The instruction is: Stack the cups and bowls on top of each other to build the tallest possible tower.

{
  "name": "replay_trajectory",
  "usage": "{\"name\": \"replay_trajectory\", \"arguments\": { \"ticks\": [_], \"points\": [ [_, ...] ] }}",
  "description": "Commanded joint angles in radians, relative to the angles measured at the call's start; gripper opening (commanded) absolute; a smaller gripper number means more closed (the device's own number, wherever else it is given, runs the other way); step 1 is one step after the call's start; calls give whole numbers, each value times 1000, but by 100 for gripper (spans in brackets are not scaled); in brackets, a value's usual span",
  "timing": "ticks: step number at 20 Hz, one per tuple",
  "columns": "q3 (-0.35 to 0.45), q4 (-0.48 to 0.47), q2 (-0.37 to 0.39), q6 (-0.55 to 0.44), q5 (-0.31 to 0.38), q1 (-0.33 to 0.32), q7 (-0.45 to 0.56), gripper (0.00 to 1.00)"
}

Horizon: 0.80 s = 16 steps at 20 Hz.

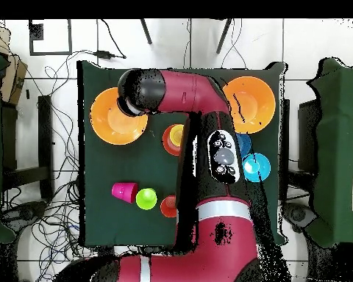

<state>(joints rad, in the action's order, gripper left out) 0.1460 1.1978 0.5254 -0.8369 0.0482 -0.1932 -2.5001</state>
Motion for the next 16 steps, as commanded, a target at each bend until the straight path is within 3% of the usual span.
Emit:
{"name": "replay_trajectory", "arguments": {
  "ticks": [1, 16],
  "points": [
    [98, 105, -2, -56, 85, -15, 258, 100],
    [122, 155, -53, 38, 191, -27, 332, 100]
  ]
}}
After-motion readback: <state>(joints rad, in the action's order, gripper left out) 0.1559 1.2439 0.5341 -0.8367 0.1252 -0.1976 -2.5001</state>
